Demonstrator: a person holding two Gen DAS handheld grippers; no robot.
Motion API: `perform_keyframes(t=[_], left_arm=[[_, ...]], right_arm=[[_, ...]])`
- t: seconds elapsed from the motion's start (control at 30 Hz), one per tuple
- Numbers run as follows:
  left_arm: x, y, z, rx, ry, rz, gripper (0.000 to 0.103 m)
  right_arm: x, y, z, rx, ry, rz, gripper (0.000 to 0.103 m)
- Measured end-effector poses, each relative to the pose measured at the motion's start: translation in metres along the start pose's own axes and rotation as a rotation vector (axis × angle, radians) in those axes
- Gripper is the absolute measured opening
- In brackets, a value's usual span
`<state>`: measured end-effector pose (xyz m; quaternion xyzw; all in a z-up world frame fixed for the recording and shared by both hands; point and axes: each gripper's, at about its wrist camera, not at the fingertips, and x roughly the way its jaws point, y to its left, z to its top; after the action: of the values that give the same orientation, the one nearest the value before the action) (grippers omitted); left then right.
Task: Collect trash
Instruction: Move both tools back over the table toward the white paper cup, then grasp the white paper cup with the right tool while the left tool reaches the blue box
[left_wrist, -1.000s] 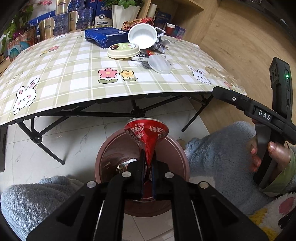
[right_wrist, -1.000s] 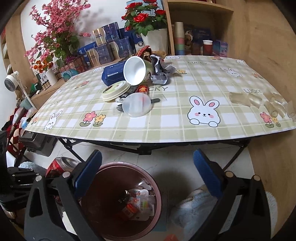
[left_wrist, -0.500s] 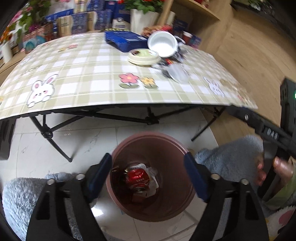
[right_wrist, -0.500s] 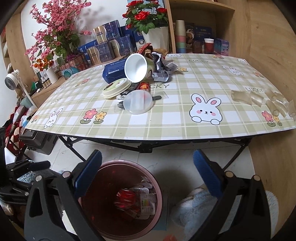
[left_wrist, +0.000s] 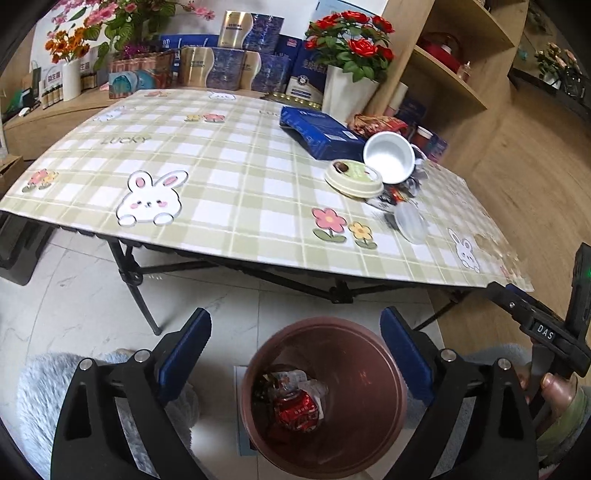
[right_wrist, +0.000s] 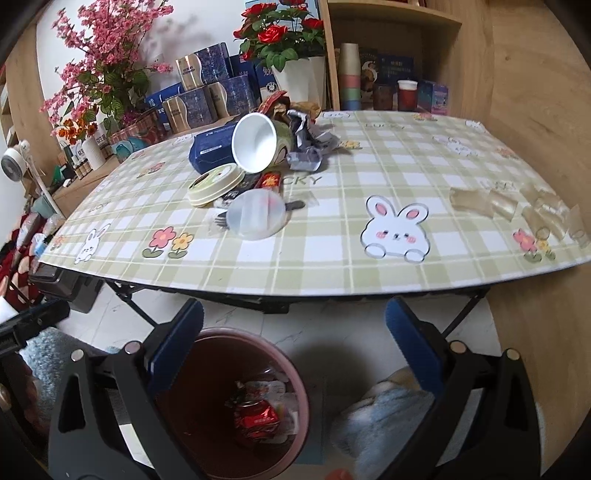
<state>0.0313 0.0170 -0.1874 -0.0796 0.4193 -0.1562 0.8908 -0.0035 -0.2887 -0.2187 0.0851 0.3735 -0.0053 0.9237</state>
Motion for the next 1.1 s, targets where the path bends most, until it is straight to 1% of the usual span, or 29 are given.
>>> perform_keyframes(t=[0.07, 0.17, 0.27, 0.37, 0.47, 0.53, 0.57, 0.63, 0.7, 0.8, 0.87, 0.97, 1.1], left_arm=[[0.000, 0.001, 0.006, 0.013, -0.013, 0.011, 0.091], [0.002, 0.001, 0.016, 0.044, -0.029, 0.014, 0.091], [0.005, 0.000, 0.030, 0.076, -0.054, 0.033, 0.091], [0.009, 0.002, 0.049, 0.077, -0.074, 0.033, 0.091], [0.015, 0.007, 0.067, 0.060, -0.093, 0.004, 0.091], [0.018, 0.011, 0.075, 0.048, -0.110, -0.003, 0.091], [0.020, 0.012, 0.079, 0.042, -0.117, -0.002, 0.091], [0.022, 0.018, 0.084, 0.023, -0.131, -0.002, 0.091], [0.024, 0.027, 0.085, 0.010, -0.138, 0.005, 0.091], [0.027, 0.038, 0.083, 0.006, -0.140, 0.042, 0.091], [0.030, 0.047, 0.083, 0.000, -0.142, 0.056, 0.091], [0.034, 0.061, 0.082, -0.037, -0.145, 0.065, 0.091], [0.037, 0.077, 0.077, -0.087, -0.149, 0.071, 0.091]], right_arm=[[0.001, 0.000, 0.004, -0.016, -0.005, 0.003, 0.097], [-0.001, 0.001, 0.012, -0.039, -0.039, -0.010, 0.097], [0.001, 0.004, 0.024, -0.065, -0.058, -0.013, 0.097], [0.009, 0.007, 0.040, -0.078, -0.068, -0.008, 0.097], [0.022, 0.015, 0.064, -0.107, -0.077, -0.009, 0.097], [0.033, 0.019, 0.080, -0.116, -0.080, -0.005, 0.097], [0.040, 0.021, 0.089, -0.107, -0.074, 0.006, 0.097], [0.061, 0.022, 0.114, -0.049, -0.052, 0.042, 0.097], [0.079, 0.027, 0.131, -0.030, -0.049, 0.042, 0.097], [0.108, 0.045, 0.154, -0.056, -0.054, 0.000, 0.097], [0.126, 0.058, 0.164, -0.091, -0.045, -0.055, 0.097], [0.157, 0.076, 0.175, -0.130, -0.011, -0.157, 0.097], [0.184, 0.084, 0.184, -0.111, 0.035, -0.234, 0.097]])
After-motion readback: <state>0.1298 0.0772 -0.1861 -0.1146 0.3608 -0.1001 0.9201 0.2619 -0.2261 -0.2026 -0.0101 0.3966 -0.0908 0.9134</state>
